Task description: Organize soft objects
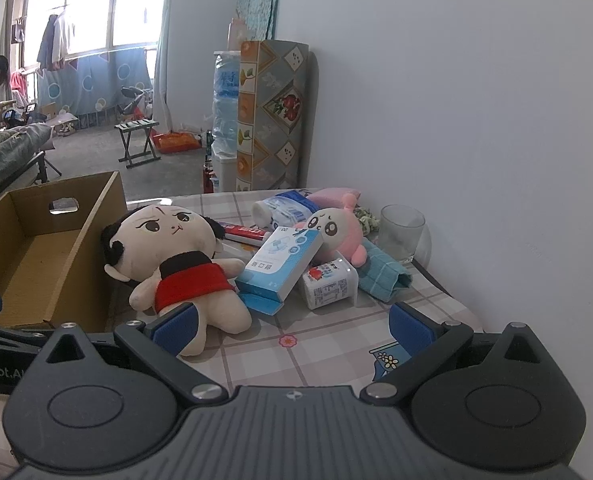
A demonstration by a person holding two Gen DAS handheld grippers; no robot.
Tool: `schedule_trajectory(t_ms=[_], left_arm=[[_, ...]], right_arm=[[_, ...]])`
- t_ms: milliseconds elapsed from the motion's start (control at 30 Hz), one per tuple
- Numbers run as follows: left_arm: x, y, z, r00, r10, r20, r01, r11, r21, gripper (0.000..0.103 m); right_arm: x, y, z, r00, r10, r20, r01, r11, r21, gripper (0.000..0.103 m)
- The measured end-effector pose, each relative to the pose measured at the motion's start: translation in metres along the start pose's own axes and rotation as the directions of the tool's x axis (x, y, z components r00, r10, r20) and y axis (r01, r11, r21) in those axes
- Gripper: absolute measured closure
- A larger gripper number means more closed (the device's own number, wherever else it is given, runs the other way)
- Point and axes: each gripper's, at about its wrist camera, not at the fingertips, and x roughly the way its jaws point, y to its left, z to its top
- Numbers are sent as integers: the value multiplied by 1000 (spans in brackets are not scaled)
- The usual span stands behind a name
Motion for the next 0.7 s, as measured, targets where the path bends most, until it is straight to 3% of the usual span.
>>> schedule_trajectory(t_ms=[700], left_arm=[[3, 0, -1, 1000, 4, -8, -4, 1000, -3, 0]], right_arm=[[2, 0, 0, 1000, -1, -3, 1, 1000, -3, 51]])
